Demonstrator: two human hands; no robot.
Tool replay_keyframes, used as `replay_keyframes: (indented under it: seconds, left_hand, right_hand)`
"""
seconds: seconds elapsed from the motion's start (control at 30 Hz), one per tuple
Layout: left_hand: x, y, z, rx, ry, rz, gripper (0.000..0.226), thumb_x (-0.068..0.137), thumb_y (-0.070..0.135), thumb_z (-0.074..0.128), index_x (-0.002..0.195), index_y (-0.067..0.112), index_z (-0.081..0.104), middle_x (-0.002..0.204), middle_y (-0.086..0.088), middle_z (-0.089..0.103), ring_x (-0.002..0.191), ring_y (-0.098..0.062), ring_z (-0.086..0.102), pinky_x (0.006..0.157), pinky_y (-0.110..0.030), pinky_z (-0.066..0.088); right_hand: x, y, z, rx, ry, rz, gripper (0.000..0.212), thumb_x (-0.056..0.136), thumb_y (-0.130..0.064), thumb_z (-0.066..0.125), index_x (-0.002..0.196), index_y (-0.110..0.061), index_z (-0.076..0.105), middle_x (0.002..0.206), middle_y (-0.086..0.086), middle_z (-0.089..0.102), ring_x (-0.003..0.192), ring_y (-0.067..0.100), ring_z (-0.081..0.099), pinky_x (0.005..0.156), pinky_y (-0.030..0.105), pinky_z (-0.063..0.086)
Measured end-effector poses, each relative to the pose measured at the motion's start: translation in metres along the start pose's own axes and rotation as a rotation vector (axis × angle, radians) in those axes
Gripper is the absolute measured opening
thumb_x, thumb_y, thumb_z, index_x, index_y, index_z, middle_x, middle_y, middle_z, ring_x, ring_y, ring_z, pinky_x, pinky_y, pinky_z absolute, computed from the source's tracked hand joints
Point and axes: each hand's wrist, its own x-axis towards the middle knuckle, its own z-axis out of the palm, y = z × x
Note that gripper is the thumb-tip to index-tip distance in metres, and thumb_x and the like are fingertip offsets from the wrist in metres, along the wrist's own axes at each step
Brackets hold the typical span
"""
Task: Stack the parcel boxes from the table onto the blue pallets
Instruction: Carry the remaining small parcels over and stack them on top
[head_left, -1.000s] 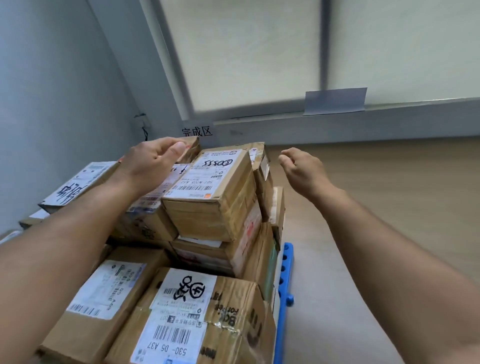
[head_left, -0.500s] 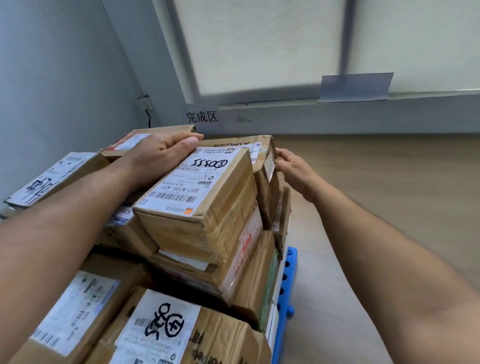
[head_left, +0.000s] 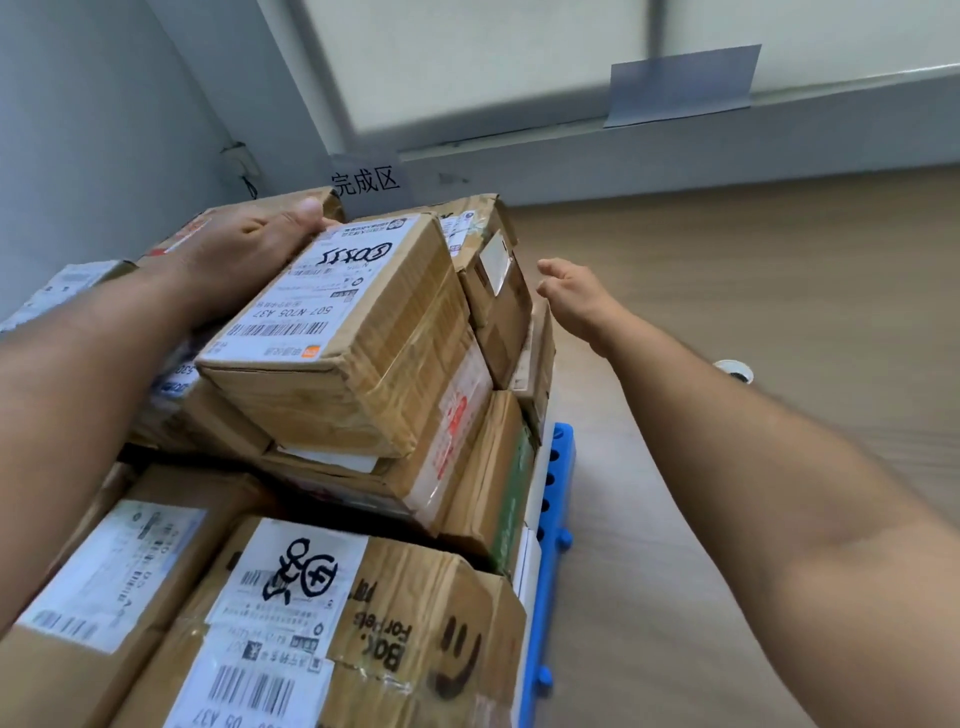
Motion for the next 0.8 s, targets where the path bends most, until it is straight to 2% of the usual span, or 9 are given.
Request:
replay_keyframes:
  seconds: [0.1, 0.2, 0.3, 0.4, 0.47, 0.53, 0.63, 0.73, 0.8]
  left_hand:
    - [-0.001, 0.002, 0.002, -0.109, 0.017, 0.0, 0.038, 0.103, 0.029, 0.032, 0.115, 0.009, 0.062, 0.097, 0.003, 0.067, 0.064, 0.006, 0.059, 0.056, -0.003, 0.043]
    - [-0.006, 0.001, 0.0, -0.008, 0.063, 0.04, 0.036, 0.103, 0.026, 0.033, 0.119, 0.008, 0.059, 0.09, 0.01, 0.059, 0.058, 0.017, 0.056, 0.055, 0.001, 0.04]
    - [-0.01, -0.003, -0.003, 0.05, 0.071, 0.048, 0.036, 0.103, 0.027, 0.035, 0.121, 0.009, 0.06, 0.097, 0.004, 0.061, 0.059, 0.021, 0.055, 0.056, 0.003, 0.038]
    - [-0.018, -0.001, -0.005, -0.005, 0.051, 0.048, 0.035, 0.103, 0.029, 0.034, 0.118, 0.012, 0.06, 0.104, -0.001, 0.065, 0.074, 0.01, 0.061, 0.067, -0.002, 0.044]
    - [-0.025, -0.003, -0.01, -0.051, 0.059, 0.063, 0.036, 0.103, 0.034, 0.034, 0.117, 0.015, 0.062, 0.116, -0.007, 0.065, 0.096, -0.007, 0.063, 0.093, -0.022, 0.048]
    - [-0.036, -0.005, -0.016, -0.018, 0.134, 0.098, 0.04, 0.101, 0.044, 0.033, 0.116, 0.024, 0.064, 0.119, 0.001, 0.064, 0.108, -0.009, 0.058, 0.106, -0.036, 0.039]
    - [-0.063, -0.007, -0.02, 0.018, 0.284, 0.147, 0.048, 0.094, 0.056, 0.032, 0.12, 0.029, 0.063, 0.119, 0.009, 0.063, 0.11, 0.0, 0.055, 0.105, -0.027, 0.038]
    - [-0.094, -0.005, -0.016, 0.109, 0.393, 0.199, 0.039, 0.099, 0.042, 0.037, 0.125, 0.023, 0.059, 0.119, 0.008, 0.061, 0.102, 0.008, 0.053, 0.093, -0.007, 0.037]
    - [-0.115, -0.006, -0.012, 0.139, 0.418, 0.193, 0.033, 0.098, 0.036, 0.046, 0.126, 0.024, 0.058, 0.118, 0.006, 0.061, 0.104, -0.001, 0.055, 0.096, -0.017, 0.04]
  right_hand:
    - [-0.008, 0.012, 0.004, -0.064, -0.078, 0.053, 0.042, 0.097, -0.009, 0.04, 0.139, -0.005, 0.046, 0.14, 0.014, 0.05, 0.123, 0.026, 0.049, 0.102, 0.036, 0.039]
    - [-0.015, 0.016, 0.011, -0.027, -0.099, 0.063, 0.034, 0.094, -0.011, 0.045, 0.126, -0.012, 0.057, 0.112, 0.012, 0.064, 0.096, 0.025, 0.062, 0.086, 0.042, 0.055]
    - [-0.019, 0.015, 0.015, -0.062, -0.083, 0.052, 0.039, 0.093, -0.01, 0.043, 0.129, -0.016, 0.055, 0.116, 0.008, 0.063, 0.105, 0.027, 0.06, 0.09, 0.047, 0.053]
    - [-0.022, 0.016, 0.017, -0.094, -0.075, 0.041, 0.042, 0.094, -0.014, 0.042, 0.135, -0.017, 0.05, 0.126, 0.011, 0.059, 0.115, 0.029, 0.056, 0.096, 0.048, 0.049]
    - [-0.028, 0.015, 0.017, -0.1, -0.054, 0.038, 0.047, 0.098, -0.022, 0.041, 0.145, -0.016, 0.038, 0.139, 0.012, 0.05, 0.125, 0.03, 0.05, 0.102, 0.047, 0.045]
    - [-0.037, 0.014, 0.017, -0.122, -0.025, 0.034, 0.051, 0.099, -0.021, 0.041, 0.149, -0.014, 0.03, 0.146, 0.013, 0.043, 0.13, 0.03, 0.045, 0.105, 0.043, 0.042]
    - [-0.05, 0.016, 0.018, -0.138, 0.01, 0.023, 0.051, 0.097, -0.015, 0.045, 0.147, -0.014, 0.033, 0.144, 0.013, 0.043, 0.126, 0.029, 0.046, 0.095, 0.038, 0.046]
    - [-0.067, 0.019, 0.021, -0.126, 0.013, -0.027, 0.044, 0.096, -0.013, 0.048, 0.14, -0.017, 0.042, 0.132, 0.011, 0.051, 0.103, 0.021, 0.053, 0.076, 0.03, 0.045]
    - [-0.078, 0.019, 0.023, -0.141, 0.021, -0.03, 0.047, 0.096, -0.013, 0.049, 0.142, -0.018, 0.04, 0.132, 0.011, 0.05, 0.103, 0.02, 0.052, 0.078, 0.031, 0.048]
